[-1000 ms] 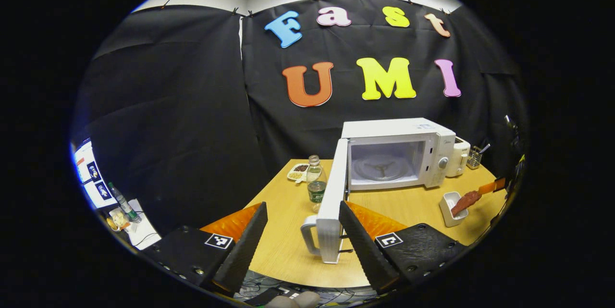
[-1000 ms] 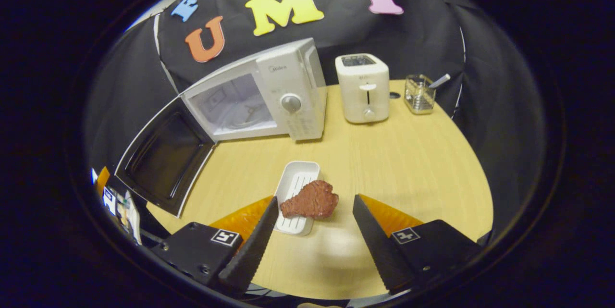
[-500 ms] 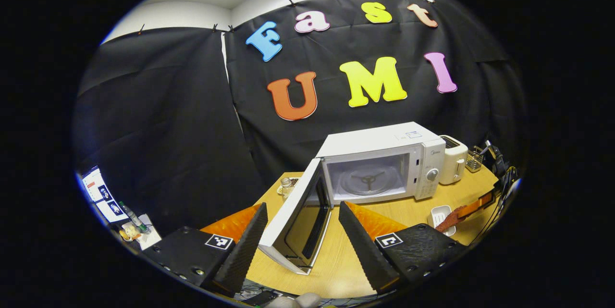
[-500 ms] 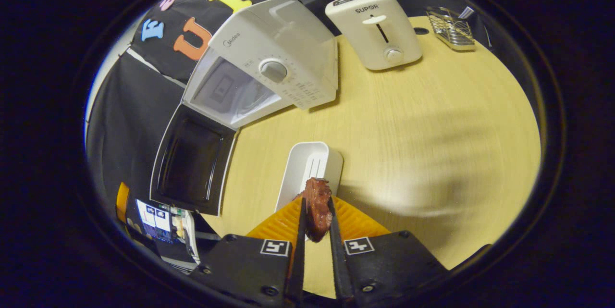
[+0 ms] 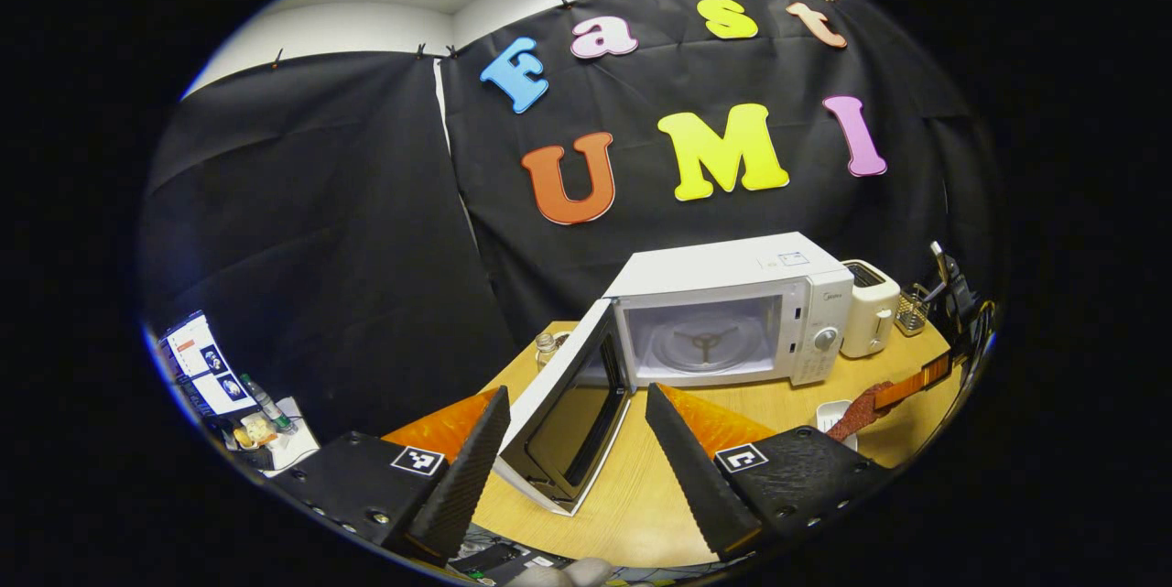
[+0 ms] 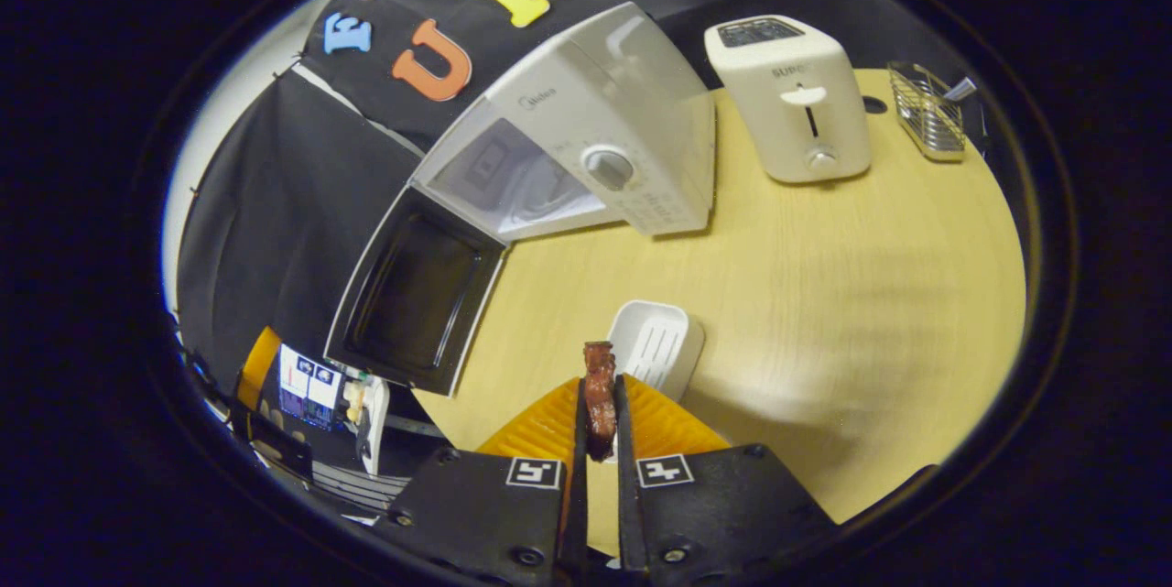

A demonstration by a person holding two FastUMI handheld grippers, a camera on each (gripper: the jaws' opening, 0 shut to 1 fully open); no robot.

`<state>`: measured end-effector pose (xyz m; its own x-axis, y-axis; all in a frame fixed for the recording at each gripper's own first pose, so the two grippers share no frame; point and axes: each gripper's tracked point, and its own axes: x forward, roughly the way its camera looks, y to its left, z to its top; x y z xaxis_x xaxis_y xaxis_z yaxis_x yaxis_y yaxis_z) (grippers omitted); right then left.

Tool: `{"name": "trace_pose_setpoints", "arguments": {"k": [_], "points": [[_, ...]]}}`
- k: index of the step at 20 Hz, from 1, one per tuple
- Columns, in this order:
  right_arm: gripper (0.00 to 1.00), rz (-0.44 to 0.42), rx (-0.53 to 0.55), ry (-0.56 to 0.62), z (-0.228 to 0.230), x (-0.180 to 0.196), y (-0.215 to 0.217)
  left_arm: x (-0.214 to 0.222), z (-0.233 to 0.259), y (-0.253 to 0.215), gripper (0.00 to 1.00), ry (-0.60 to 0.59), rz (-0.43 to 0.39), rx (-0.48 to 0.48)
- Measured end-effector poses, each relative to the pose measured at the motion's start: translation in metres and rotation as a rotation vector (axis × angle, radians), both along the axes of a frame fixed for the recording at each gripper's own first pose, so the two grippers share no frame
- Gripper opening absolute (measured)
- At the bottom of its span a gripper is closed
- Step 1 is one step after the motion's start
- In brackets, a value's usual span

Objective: Open the microwave oven with the left hand, put the food in, and close the microwave oven.

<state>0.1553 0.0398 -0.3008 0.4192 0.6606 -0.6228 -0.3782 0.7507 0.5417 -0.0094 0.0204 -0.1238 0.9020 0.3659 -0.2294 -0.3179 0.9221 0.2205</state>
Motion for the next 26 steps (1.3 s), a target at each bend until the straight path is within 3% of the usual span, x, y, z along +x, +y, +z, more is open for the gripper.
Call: {"name": "trace_pose_setpoints", "arguments": {"k": [6,12,21,24,26], "points": [[0.15,-0.067,0.059,-0.174,0.057,0.010,0.085,-0.010,0.012,0.015,0.92,-0.035,-0.118,-0.029],[0.14,-0.334,0.207,-0.274,0.068,0.062,0.195,-0.032,-0.003,0.054,0.92,0.017,-0.253,-0.050],[0.14,-0.721,0.365,-0.298,0.024,0.184,0.262,-0.024,-0.022,0.112,0.92,0.018,-0.263,-0.025],[0.14,-0.783,0.319,-0.316,0.002,0.216,0.272,-0.024,-0.034,0.126,0.92,0.022,-0.254,-0.042],[0.14,-0.779,0.271,-0.324,-0.014,0.229,0.280,-0.024,-0.040,0.137,0.92,0.028,-0.243,-0.049]]}}
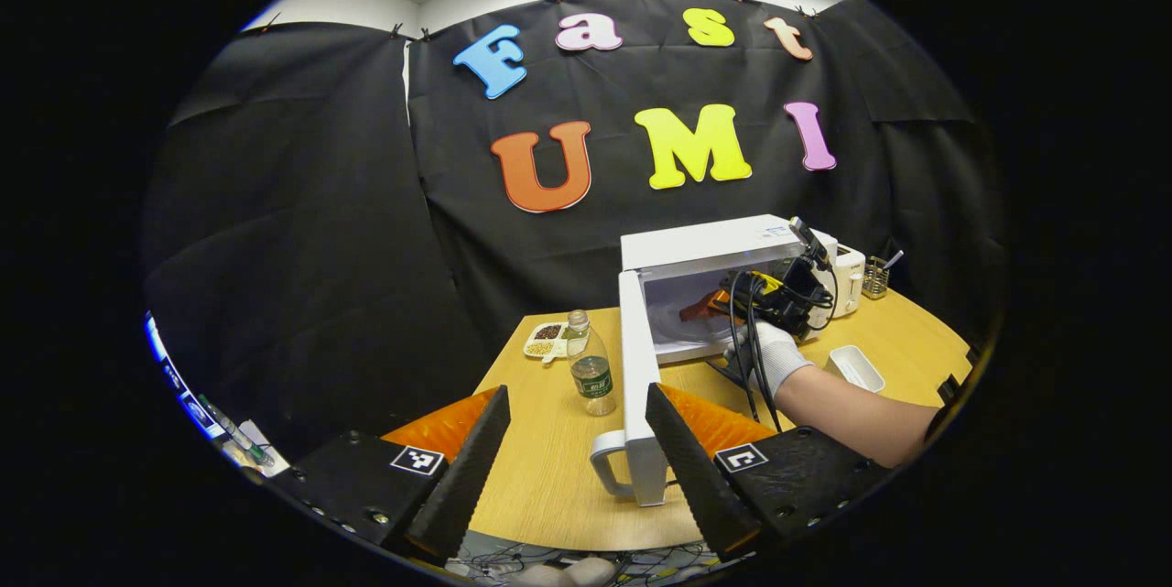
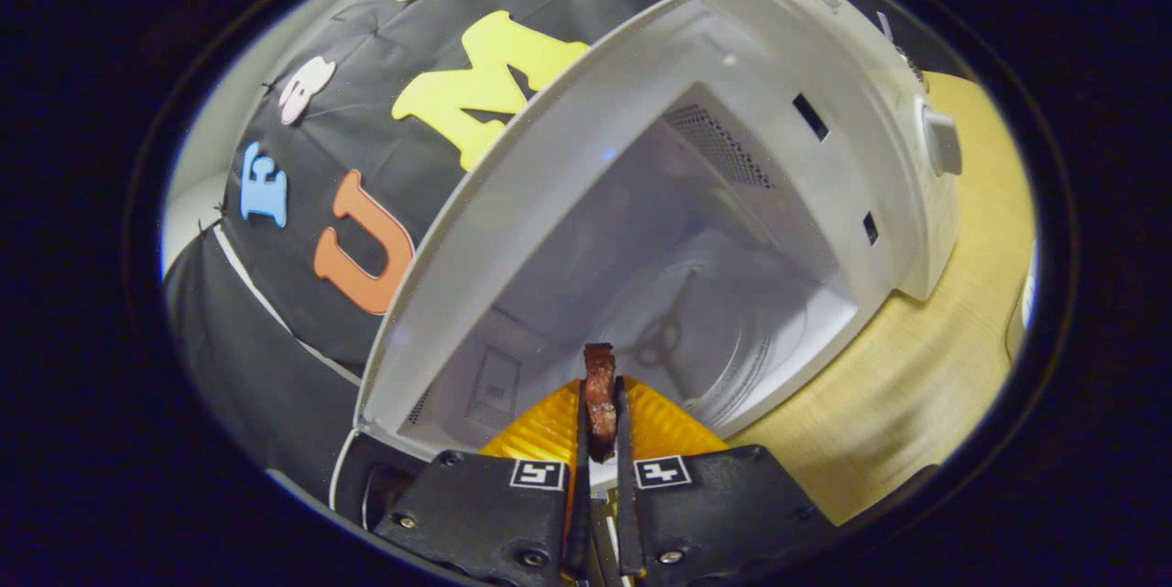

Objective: Open the microwave oven with the left hand, put the food in, and close the microwave oven.

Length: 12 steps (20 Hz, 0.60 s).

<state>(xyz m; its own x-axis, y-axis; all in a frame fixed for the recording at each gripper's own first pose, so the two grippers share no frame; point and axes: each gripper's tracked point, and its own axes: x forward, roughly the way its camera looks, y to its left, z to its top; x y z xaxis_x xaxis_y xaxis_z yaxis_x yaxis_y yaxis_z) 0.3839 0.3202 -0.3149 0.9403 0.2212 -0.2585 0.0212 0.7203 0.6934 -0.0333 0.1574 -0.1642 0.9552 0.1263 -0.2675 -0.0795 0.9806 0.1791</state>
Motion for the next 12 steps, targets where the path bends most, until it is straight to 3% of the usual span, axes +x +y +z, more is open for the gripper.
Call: {"name": "trace_pose_setpoints", "arguments": {"k": [3,6,7,8,12], "points": [[0.14,-0.028,-0.057,-0.016,-0.016,0.010,0.002,0.004,-0.006,0.014,0.92,0.011,0.026,-0.005],[0.16,-0.023,-0.192,-0.040,-0.021,0.014,-0.002,0.006,-0.006,0.021,0.92,0.007,0.035,0.004],[0.10,-0.027,-0.241,-0.046,-0.021,0.016,-0.004,0.007,-0.005,0.022,0.92,0.005,0.037,0.003],[0.22,-0.035,-0.279,-0.043,-0.023,0.019,-0.008,0.008,-0.005,0.024,0.92,0.002,0.038,0.002],[0.42,-0.060,-0.399,-0.007,-0.036,0.024,-0.025,0.014,-0.006,0.022,0.92,0.002,0.045,-0.001]]}}
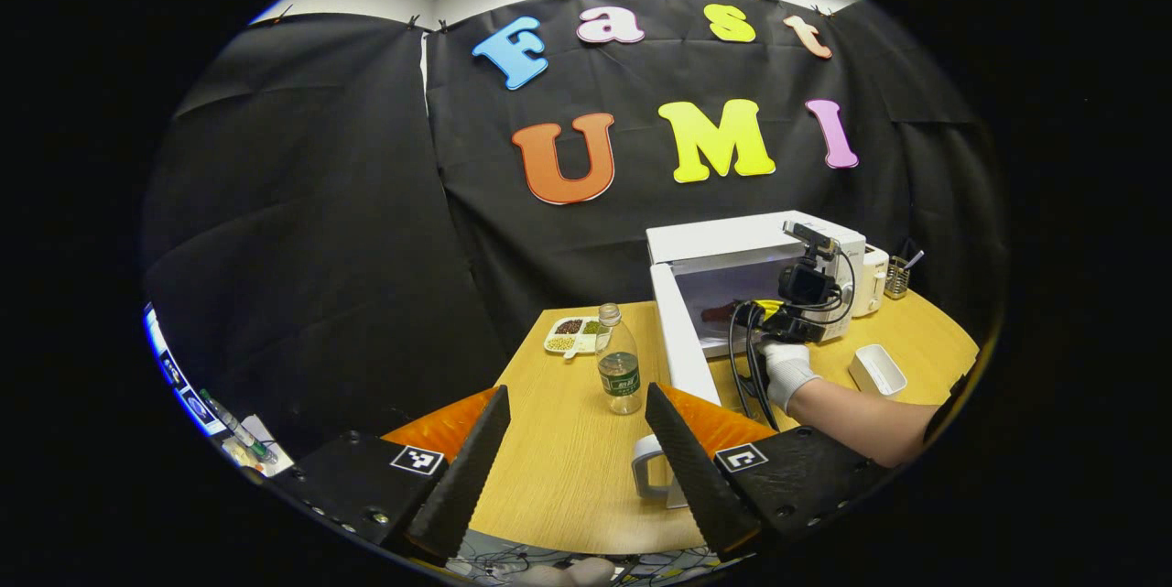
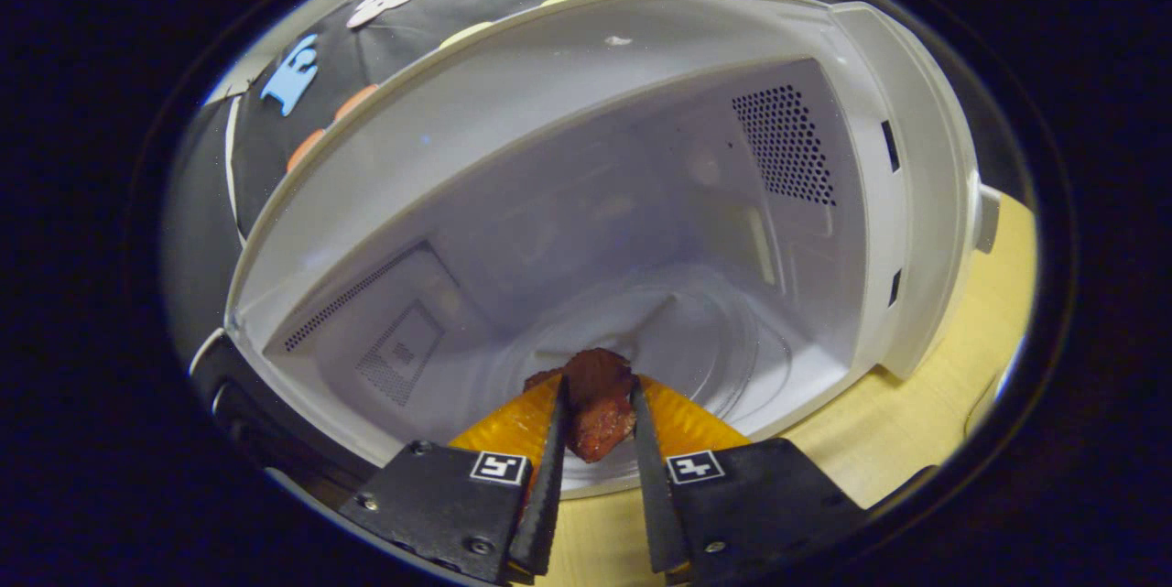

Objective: Open the microwave oven with the left hand, put the food in, and close the microwave oven.

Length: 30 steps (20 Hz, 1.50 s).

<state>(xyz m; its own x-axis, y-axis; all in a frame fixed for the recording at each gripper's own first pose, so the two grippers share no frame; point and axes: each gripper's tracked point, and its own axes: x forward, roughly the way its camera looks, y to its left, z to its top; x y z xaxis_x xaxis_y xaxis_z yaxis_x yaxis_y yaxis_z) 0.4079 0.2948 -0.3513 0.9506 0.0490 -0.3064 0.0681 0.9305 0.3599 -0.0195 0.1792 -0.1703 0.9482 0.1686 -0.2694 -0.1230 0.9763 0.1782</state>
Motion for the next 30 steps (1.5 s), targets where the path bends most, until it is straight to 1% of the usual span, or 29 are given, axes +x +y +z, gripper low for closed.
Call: {"name": "trace_pose_setpoints", "arguments": {"k": [1,2,3,4,5,7,8,9,12,14,15,16,17,18,19,20,21,22,23,24,25,26,27,28,29,30], "points": [[0.42,-0.009,-0.025,0.014,-0.003,-0.002,-0.005,0.002,0.000,0.000,0.92,0.001,0.000,0.002],[0.49,-0.009,-0.045,0.013,-0.002,-0.003,-0.009,0.002,-0.001,-0.002,0.92,0.005,-0.002,0.003],[0.67,-0.007,-0.060,0.003,0.001,-0.005,-0.011,0.003,-0.001,-0.003,0.92,0.001,-0.004,0.007],[0.63,-0.003,-0.068,-0.005,0.005,-0.007,-0.013,0.005,-0.001,-0.004,0.92,-0.003,-0.009,0.015],[0.77,0.005,-0.086,-0.010,0.008,-0.011,-0.016,0.007,-0.001,-0.006,0.92,-0.003,-0.011,0.022],[0.79,0.031,-0.109,-0.001,0.015,-0.024,-0.016,0.010,0.001,-0.007,0.92,-0.007,-0.012,0.022],[0.72,0.057,-0.114,0.003,0.020,-0.033,-0.015,0.010,0.003,-0.008,0.92,-0.013,-0.014,0.013],[0.80,0.083,-0.122,0.000,0.029,-0.044,-0.013,0.012,0.006,-0.010,0.92,-0.020,-0.019,0.007],[0.80,0.149,-0.175,-0.024,0.069,-0.085,-0.019,0.016,0.019,-0.012,0.92,-0.050,-0.029,-0.007],[0.89,0.179,-0.211,-0.044,0.100,-0.115,-0.032,0.018,0.029,-0.013,0.92,-0.074,-0.037,-0.013],[0.83,0.190,-0.237,-0.050,0.114,-0.131,-0.040,0.019,0.034,-0.013,0.92,-0.087,-0.042,-0.013],[0.91,0.195,-0.267,-0.057,0.130,-0.147,-0.053,0.019,0.039,-0.014,0.92,-0.104,-0.048,-0.016],[0.95,0.188,-0.295,-0.060,0.146,-0.163,-0.067,0.019,0.044,-0.013,0.92,-0.117,-0.052,-0.016],[0.91,0.194,-0.319,-0.073,0.164,-0.179,-0.079,0.021,0.047,-0.011,0.92,-0.134,-0.057,-0.014],[0.99,0.181,-0.349,-0.081,0.180,-0.194,-0.095,0.020,0.048,-0.009,0.92,-0.142,-0.054,-0.012],[0.99,0.166,-0.373,-0.092,0.195,-0.208,-0.112,0.022,0.046,-0.005,0.92,-0.142,-0.051,-0.012],[0.91,0.160,-0.387,-0.101,0.208,-0.223,-0.128,0.024,0.044,-0.002,0.92,-0.143,-0.049,-0.015],[0.90,0.153,-0.397,-0.104,0.220,-0.235,-0.144,0.026,0.042,0.002,0.92,-0.147,-0.042,-0.015],[0.99,0.135,-0.405,-0.104,0.230,-0.244,-0.162,0.026,0.038,0.008,0.92,-0.138,-0.031,-0.006],[0.98,0.116,-0.419,-0.100,0.240,-0.254,-0.180,0.025,0.033,0.015,0.86,-0.132,-0.015,0.003],[0.99,0.090,-0.431,-0.102,0.246,-0.267,-0.204,0.025,0.030,0.017,0.92,-0.134,-0.015,0.001],[0.99,0.057,-0.438,-0.112,0.257,-0.280,-0.222,0.027,0.028,0.013,0.92,-0.139,-0.024,-0.003],[0.99,0.019,-0.439,-0.117,0.272,-0.290,-0.233,0.028,0.026,0.016,0.88,-0.141,-0.022,-0.004],[0.99,-0.007,-0.432,-0.119,0.274,-0.304,-0.251,0.028,0.021,0.015,0.87,-0.138,-0.031,-0.015],[0.99,-0.029,-0.421,-0.122,0.278,-0.316,-0.259,0.029,0.016,0.012,0.81,-0.132,-0.039,-0.030],[0.91,-0.042,-0.415,-0.123,0.281,-0.326,-0.264,0.029,0.011,0.010,0.87,-0.128,-0.058,-0.046]]}}
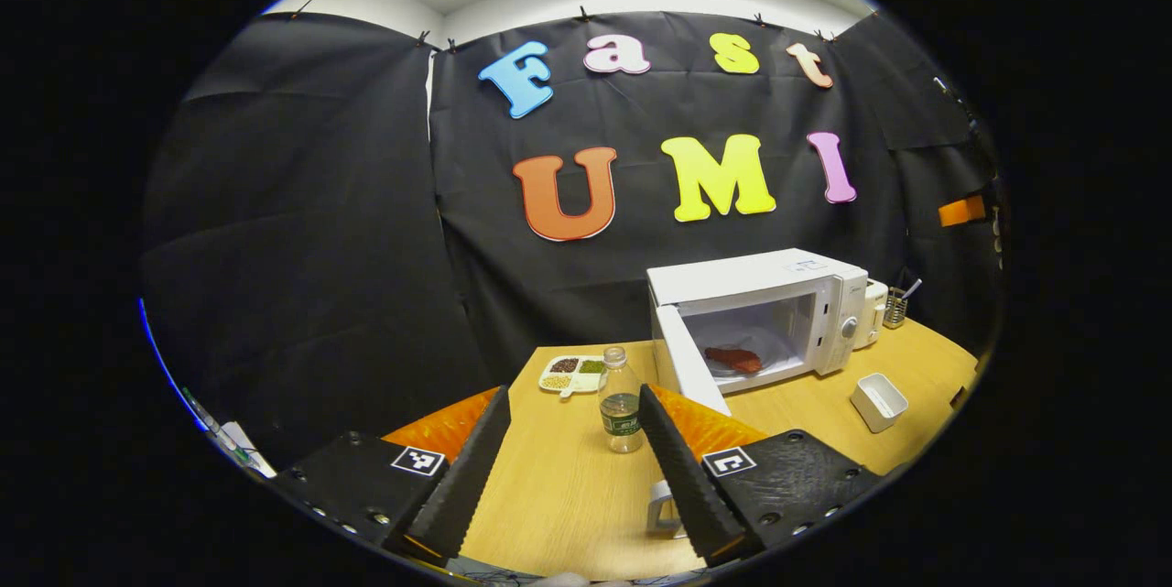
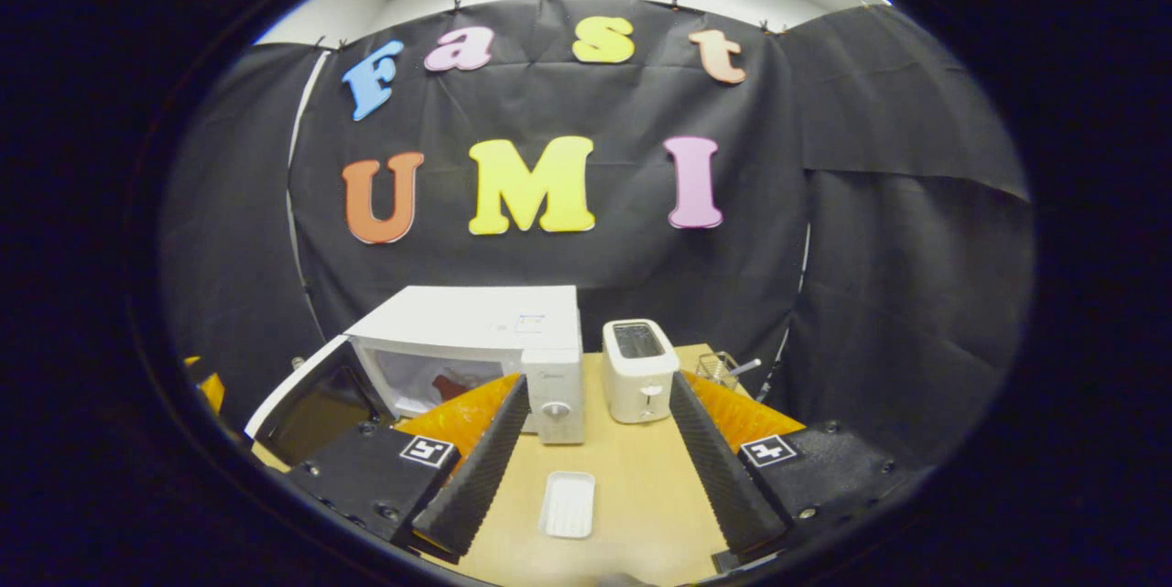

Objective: Open the microwave oven with the left hand, put the food in, and close the microwave oven.

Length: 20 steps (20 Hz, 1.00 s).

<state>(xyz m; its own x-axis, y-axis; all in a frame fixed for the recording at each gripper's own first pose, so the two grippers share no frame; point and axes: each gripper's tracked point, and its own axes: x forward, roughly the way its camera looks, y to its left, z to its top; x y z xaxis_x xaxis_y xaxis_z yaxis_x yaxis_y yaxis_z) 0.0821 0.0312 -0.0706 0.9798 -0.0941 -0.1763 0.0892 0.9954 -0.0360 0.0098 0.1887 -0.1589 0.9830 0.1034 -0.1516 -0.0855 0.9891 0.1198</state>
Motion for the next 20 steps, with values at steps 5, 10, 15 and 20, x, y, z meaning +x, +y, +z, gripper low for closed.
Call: {"name": "trace_pose_setpoints", "arguments": {"k": [5,10,15,20], "points": [[0.99,-0.037,0.035,-0.008,0.006,-0.035,-0.020,0.006,-0.010,0.007,0.03,-0.037,-0.014,0.017],[0.99,-0.053,0.047,-0.006,0.011,-0.051,-0.029,0.006,-0.043,0.007,0.00,0.013,-0.037,0.017],[0.99,-0.057,0.062,0.007,0.012,-0.056,-0.037,0.008,-0.076,-0.007,0.00,0.076,-0.059,-0.022],[0.99,-0.060,0.073,0.025,0.003,-0.062,-0.044,0.010,-0.081,-0.031,0.00,0.083,-0.099,0.002]]}}
